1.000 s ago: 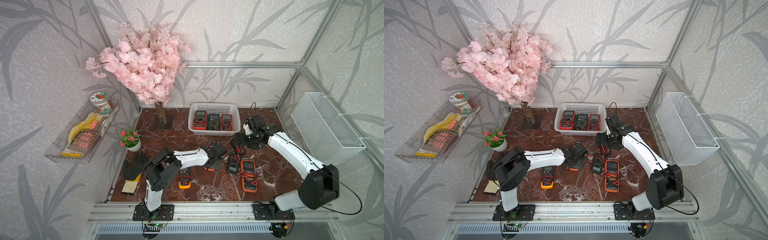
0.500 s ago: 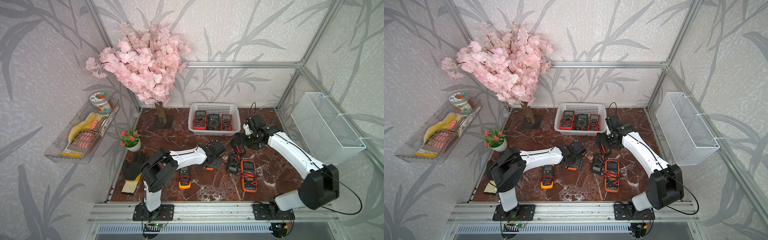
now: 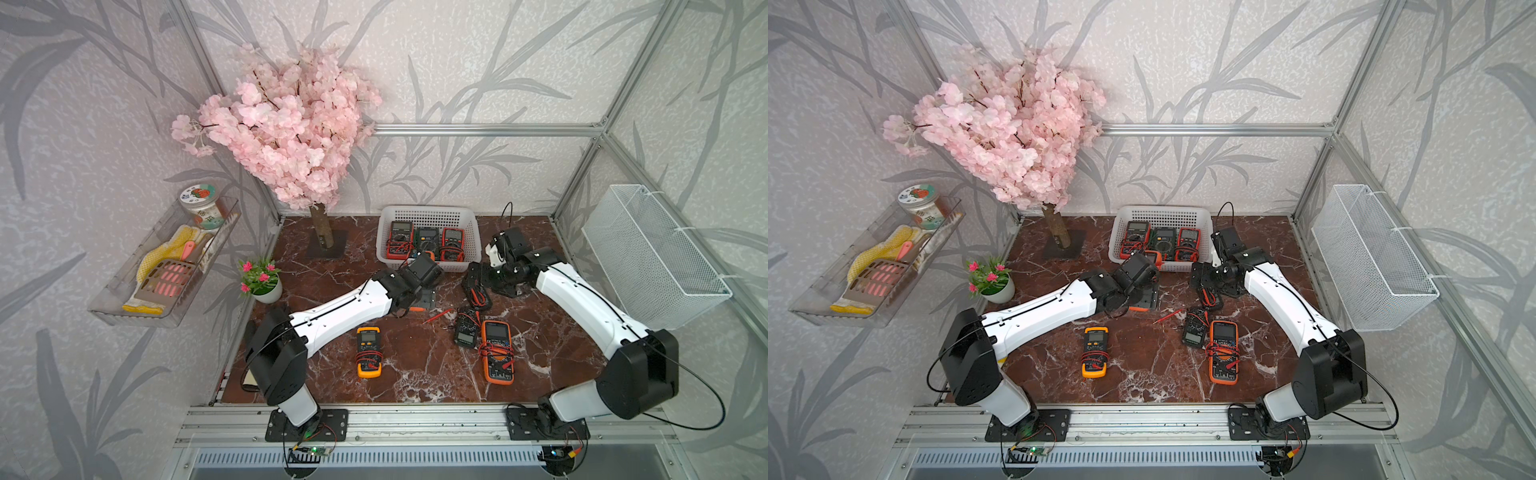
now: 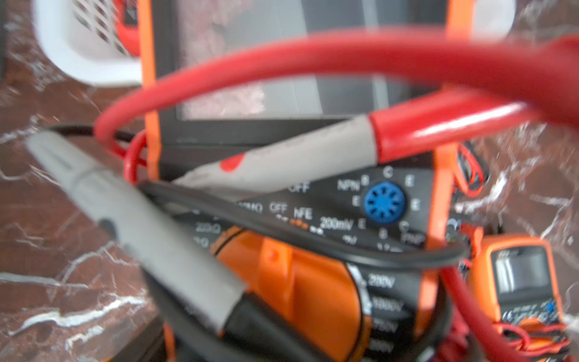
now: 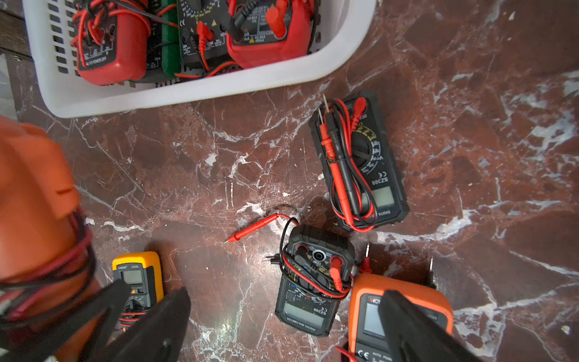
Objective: Put the multimeter into the basket
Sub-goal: Pick up the multimeter from the center of the board, then place the multimeter in the basket.
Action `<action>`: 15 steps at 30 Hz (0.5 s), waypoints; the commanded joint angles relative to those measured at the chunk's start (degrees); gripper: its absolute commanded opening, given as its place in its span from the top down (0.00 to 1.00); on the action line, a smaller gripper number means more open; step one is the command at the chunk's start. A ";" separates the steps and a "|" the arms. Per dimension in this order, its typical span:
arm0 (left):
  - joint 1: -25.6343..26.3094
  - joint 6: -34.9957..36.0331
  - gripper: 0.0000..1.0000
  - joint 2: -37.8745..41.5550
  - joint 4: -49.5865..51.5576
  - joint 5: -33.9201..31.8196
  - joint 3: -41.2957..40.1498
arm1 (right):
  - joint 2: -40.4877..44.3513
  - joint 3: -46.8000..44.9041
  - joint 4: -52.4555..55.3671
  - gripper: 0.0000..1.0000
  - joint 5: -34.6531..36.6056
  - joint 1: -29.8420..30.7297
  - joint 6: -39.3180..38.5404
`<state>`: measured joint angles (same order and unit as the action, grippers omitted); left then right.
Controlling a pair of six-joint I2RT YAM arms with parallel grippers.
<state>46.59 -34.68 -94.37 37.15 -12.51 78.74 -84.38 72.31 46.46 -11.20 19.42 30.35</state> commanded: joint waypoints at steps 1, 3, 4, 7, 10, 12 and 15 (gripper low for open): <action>-3.46 3.44 1.00 -1.88 -3.62 -2.88 6.71 | 0.62 1.29 -1.61 0.01 -0.66 -0.26 0.80; -5.00 5.50 1.00 -5.15 -3.35 -2.55 11.31 | 0.62 1.44 -1.70 0.01 -0.51 -0.26 0.80; -5.45 6.51 1.00 -6.69 -3.01 -2.60 13.36 | 0.67 1.50 -1.72 0.01 -0.42 -0.26 0.78; -6.80 8.95 1.00 -12.02 -1.79 -2.56 20.40 | 0.84 1.27 -1.82 0.01 -0.23 -0.30 0.95; -8.09 10.21 1.00 -17.59 -0.77 -2.36 26.99 | 1.10 0.86 -2.08 0.01 -0.43 -0.26 1.26; -8.68 11.13 1.00 -21.73 0.67 -2.87 32.20 | 1.32 0.48 -1.90 0.01 -0.04 -0.26 1.35; -9.37 11.86 1.00 -28.04 3.70 -3.29 40.70 | 1.91 -0.15 -0.99 0.01 0.85 -0.26 1.15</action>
<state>37.78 -25.39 -119.81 39.53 -13.67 112.42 -84.23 72.34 44.86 -11.40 19.42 31.16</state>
